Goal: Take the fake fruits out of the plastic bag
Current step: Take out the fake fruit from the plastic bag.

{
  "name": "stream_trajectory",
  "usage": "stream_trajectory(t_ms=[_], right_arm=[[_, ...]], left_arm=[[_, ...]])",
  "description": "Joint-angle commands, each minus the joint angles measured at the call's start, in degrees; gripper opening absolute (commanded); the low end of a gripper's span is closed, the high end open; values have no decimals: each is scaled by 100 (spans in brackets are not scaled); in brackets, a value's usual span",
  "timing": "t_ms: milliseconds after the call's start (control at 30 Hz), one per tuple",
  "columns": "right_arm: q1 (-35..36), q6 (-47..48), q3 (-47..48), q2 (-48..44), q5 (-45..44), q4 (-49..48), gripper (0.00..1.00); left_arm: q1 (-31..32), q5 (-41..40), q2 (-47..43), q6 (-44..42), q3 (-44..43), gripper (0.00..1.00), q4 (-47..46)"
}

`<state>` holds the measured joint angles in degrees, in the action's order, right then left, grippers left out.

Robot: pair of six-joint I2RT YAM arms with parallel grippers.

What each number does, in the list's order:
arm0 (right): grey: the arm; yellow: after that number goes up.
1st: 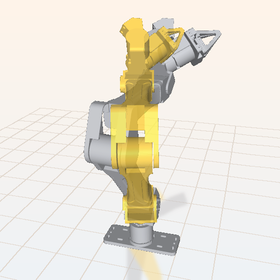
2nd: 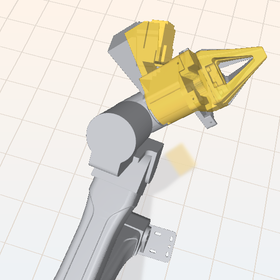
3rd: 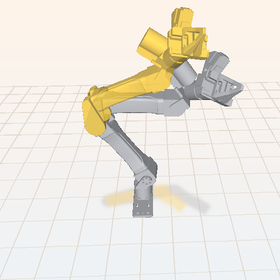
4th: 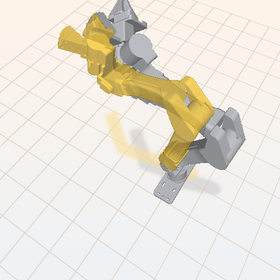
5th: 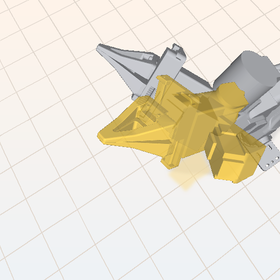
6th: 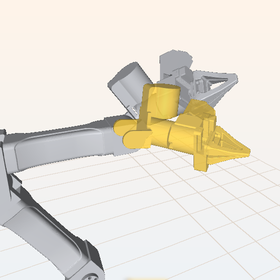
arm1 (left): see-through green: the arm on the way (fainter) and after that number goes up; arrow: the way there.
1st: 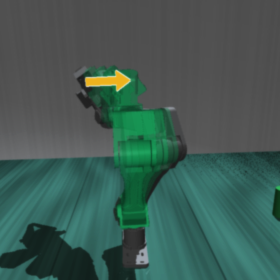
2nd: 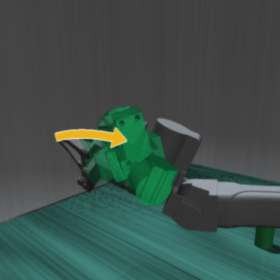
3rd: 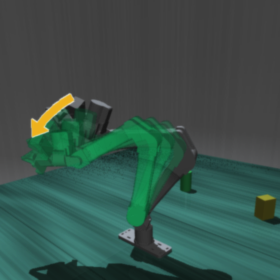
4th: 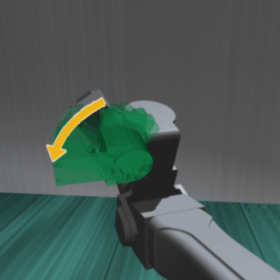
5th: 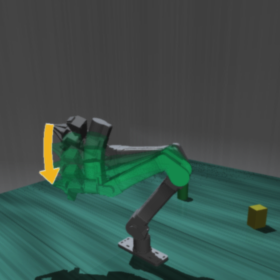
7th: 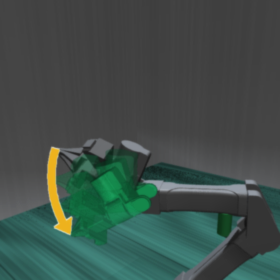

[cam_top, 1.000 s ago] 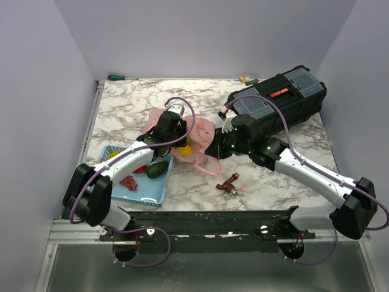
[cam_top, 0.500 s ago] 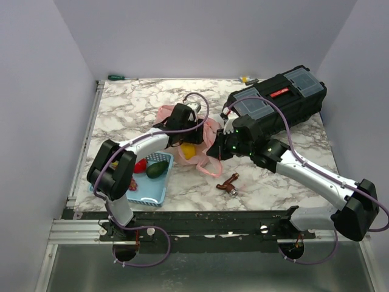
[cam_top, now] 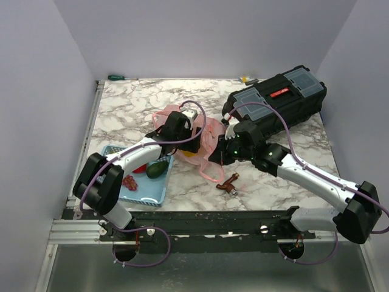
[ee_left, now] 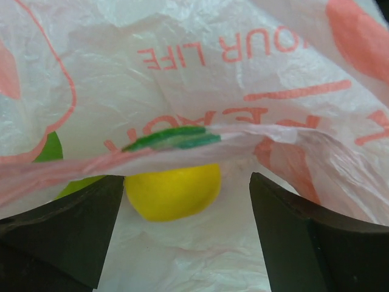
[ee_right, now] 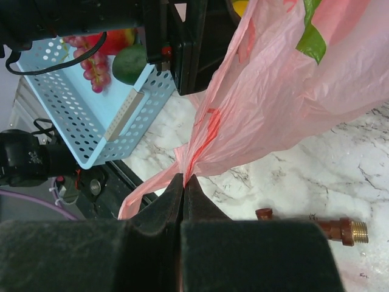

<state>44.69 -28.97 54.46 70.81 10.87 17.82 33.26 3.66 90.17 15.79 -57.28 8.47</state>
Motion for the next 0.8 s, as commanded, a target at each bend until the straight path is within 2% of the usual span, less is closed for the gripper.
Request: stream_trajectory(t_ms=[0, 233, 367, 567, 767], right_arm=[[51, -39, -99, -93, 156, -180, 1], [51, -56, -260, -235, 63, -156, 1], [49, -55, -324, -251, 48, -139, 1], [49, -32, -413, -258, -31, -178, 1], [49, -64, -529, -235, -54, -287, 1]], left_arm=[[20, -466, 83, -154, 98, 84, 125], [37, -374, 394, -114, 47, 84, -58], [49, -238, 515, -43, -27, 78, -52], [54, -101, 339, 20, -3, 51, 59], [58, 355, -128, 25, -23, 40, 260]])
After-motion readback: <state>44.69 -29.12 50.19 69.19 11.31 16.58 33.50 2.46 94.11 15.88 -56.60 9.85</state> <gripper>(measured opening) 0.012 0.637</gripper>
